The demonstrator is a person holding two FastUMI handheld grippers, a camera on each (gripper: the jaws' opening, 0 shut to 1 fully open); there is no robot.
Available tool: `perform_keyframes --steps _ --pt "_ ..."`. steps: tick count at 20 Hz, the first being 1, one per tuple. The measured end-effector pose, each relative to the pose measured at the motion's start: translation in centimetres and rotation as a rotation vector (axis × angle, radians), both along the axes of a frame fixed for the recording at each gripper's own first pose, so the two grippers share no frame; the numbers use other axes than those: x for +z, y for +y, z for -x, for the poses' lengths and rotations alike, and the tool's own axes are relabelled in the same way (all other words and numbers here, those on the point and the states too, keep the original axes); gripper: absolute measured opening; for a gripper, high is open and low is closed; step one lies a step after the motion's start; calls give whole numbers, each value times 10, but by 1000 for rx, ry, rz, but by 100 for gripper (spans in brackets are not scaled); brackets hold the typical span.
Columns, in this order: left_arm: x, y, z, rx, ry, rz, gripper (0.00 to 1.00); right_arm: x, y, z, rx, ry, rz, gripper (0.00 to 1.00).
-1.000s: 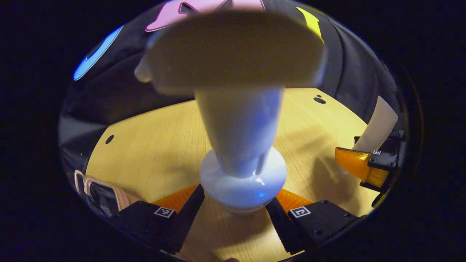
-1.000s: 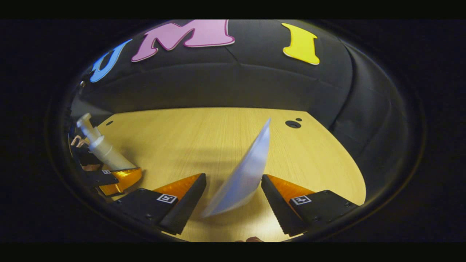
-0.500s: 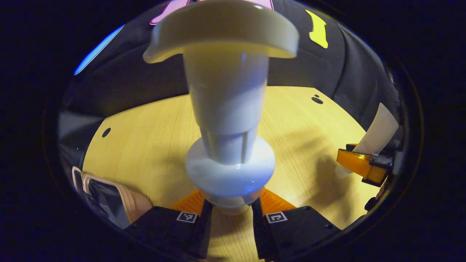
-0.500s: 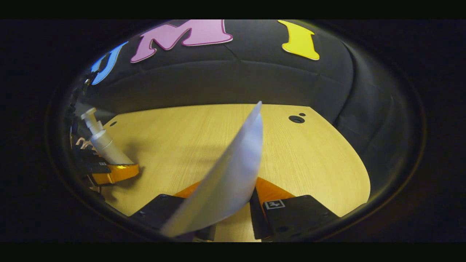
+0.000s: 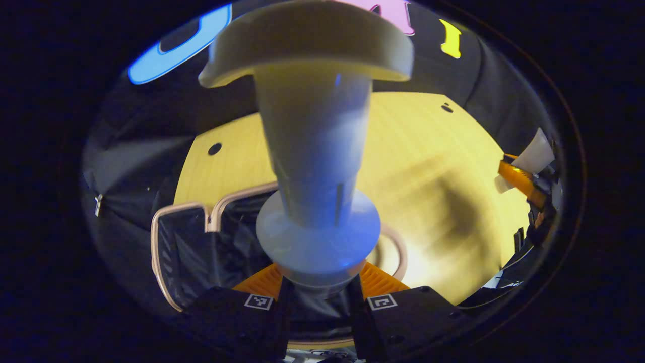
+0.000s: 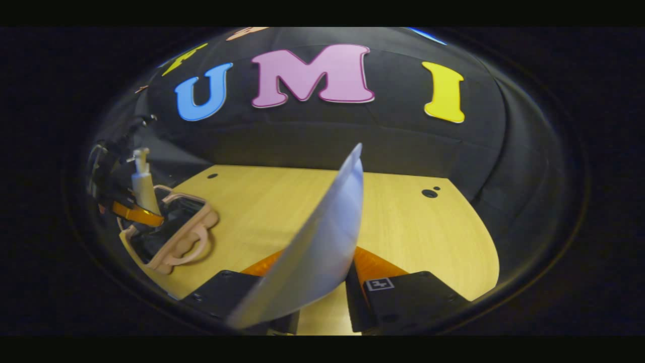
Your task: First open the suitcase, pack the skin care products into it, and then close the suitcase.
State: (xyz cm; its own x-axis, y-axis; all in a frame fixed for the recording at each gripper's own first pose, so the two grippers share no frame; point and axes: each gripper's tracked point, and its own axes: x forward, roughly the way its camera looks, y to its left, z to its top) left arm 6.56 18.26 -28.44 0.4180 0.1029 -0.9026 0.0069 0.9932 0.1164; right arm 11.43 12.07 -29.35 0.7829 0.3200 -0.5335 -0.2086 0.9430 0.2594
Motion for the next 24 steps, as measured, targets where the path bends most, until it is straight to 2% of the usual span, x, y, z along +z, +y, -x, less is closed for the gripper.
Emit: perform_keyframes --steps 3,6,8,9,11,13,14,15,18,20,22,24 --pt "-48 41 49 74 229 31 53 25 33 18 47 -20 -50 48" --pt "-86 48 79 117 372 14 53 42 56 32 88 -39 -52 48" --pt "-98 52 88 147 415 17 56 49 66 41 103 -29 -61 49" --pt "-105 54 87 166 419 31 53 52 71 44 111 -24 -52 49" --pt "-104 50 84 182 400 74 54 52 82 51 141 -2 -26 49" --pt "-98 47 82 173 348 104 60 58 100 56 187 12 -27 49" --pt "-93 46 79 165 292 116 66 62 114 59 218 20 -32 49" --pt "-82 47 75 150 214 121 69 64 128 62 253 31 -41 49" --pt "-28 60 70 134 -19 125 87 69 185 71 365 99 -113 48" --pt "6 73 81 169 -134 149 92 73 233 77 424 158 -178 48" --pt "31 101 101 231 -219 140 93 76 273 76 454 217 -255 48" --pt "51 133 128 306 -283 122 93 55 311 76 480 311 -254 49"
